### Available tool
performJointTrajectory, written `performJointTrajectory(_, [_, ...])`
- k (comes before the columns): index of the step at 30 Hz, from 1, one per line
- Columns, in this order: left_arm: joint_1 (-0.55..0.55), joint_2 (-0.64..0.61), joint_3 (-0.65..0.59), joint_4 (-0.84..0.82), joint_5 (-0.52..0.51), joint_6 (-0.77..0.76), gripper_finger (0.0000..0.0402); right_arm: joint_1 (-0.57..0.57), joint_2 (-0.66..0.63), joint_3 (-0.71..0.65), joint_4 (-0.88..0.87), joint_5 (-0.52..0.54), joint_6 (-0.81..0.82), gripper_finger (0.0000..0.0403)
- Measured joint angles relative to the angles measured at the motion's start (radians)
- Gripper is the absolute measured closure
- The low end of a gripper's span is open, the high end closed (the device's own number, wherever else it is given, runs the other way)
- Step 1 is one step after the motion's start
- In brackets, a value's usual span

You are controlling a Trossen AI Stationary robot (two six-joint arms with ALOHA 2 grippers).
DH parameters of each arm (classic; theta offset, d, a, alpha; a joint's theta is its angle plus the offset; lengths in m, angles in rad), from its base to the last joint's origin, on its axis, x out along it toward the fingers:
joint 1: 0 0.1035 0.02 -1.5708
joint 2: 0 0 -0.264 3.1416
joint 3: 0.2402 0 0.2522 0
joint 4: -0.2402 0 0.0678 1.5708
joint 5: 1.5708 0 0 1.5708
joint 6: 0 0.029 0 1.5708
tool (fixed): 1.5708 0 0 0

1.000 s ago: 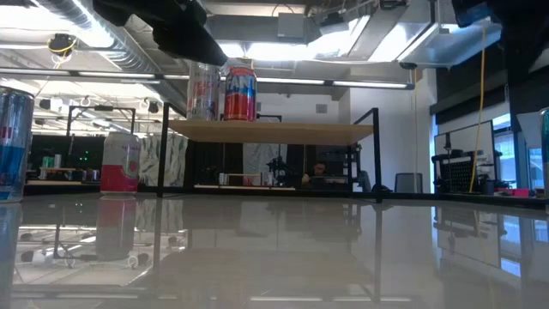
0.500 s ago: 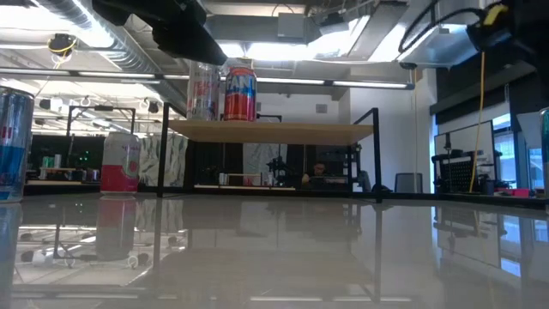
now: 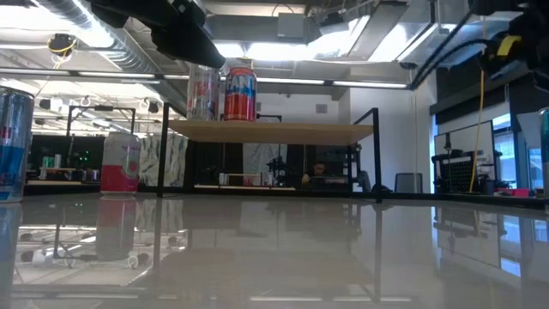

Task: Place canned beverage on shelf
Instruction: Put the right blue soda can on the shelf

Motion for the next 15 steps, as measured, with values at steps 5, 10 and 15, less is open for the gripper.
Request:
performJointTrajectory(5, [0.0,0.0,0.0,0.0,0.0,0.0,0.0026,0.0,0.001,-0.041,0.01,0.0,-0.001,0.0024])
performJointTrajectory(10, [0.0,0.0,0.0,0.0,0.0,0.0,0.0026,0.0,0.002,-0.04,0.059,0.012,-0.037,0.007])
performJointTrajectory(15, [0.0,0.0,0.0,0.0,0.0,0.0,0.0026,0.0,0.002,-0.039,0.064,0.017,-0.047,0.0158])
